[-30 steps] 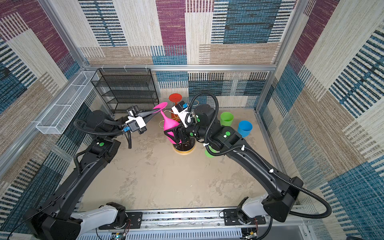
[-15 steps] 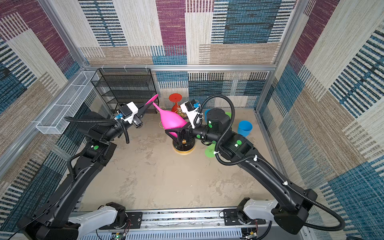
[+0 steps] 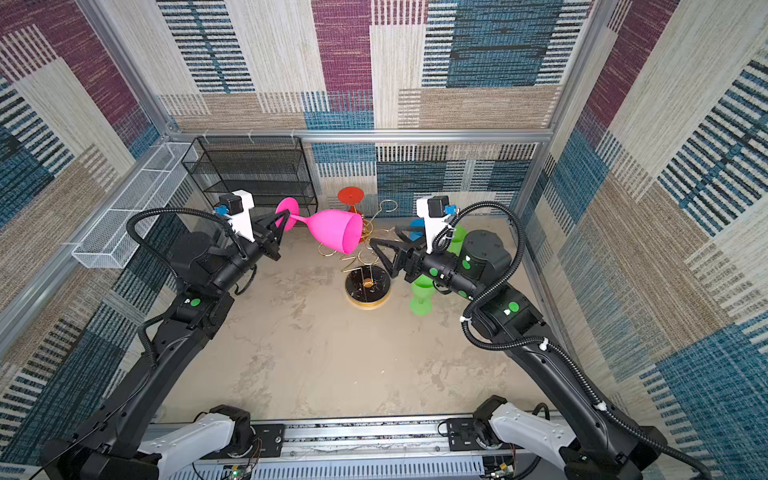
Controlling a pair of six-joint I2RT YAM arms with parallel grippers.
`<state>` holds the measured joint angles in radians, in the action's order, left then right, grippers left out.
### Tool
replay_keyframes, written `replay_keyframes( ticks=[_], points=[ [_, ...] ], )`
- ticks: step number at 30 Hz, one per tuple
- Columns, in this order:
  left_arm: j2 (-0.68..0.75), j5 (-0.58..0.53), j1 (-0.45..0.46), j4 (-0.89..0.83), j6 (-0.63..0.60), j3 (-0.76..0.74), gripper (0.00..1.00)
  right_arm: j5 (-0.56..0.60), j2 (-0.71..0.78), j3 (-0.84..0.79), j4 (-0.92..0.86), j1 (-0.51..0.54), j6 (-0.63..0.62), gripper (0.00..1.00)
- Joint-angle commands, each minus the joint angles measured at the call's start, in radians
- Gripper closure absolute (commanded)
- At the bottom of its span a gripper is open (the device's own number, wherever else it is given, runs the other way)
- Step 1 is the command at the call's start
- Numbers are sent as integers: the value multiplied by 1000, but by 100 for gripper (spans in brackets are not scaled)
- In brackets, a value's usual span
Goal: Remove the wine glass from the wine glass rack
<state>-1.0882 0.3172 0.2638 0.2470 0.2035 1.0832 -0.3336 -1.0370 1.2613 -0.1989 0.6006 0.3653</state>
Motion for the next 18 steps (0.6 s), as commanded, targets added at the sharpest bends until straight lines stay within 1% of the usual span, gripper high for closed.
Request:
replay_keyframes(
  ticks=[1,4,9,14,16,18],
  points=[
    [11,-2,-1,78,91,-9,100,-27,-27,4,52,-4,34,22],
    [12,20,-1,61,84,-5,100,3,-72,-4,69,-4,40,25],
    [20,37,-1,49,73,-4,100,-29,-156,8,152,-1,72,29],
    [34,36,-3,31,55,-15,100,-80,-247,71,192,0,89,39],
    [39,34,-3,31,51,-23,100,-82,-272,89,193,7,89,43],
    [41,36,-3,33,51,-29,100,-85,-289,103,193,14,91,50]
  ],
)
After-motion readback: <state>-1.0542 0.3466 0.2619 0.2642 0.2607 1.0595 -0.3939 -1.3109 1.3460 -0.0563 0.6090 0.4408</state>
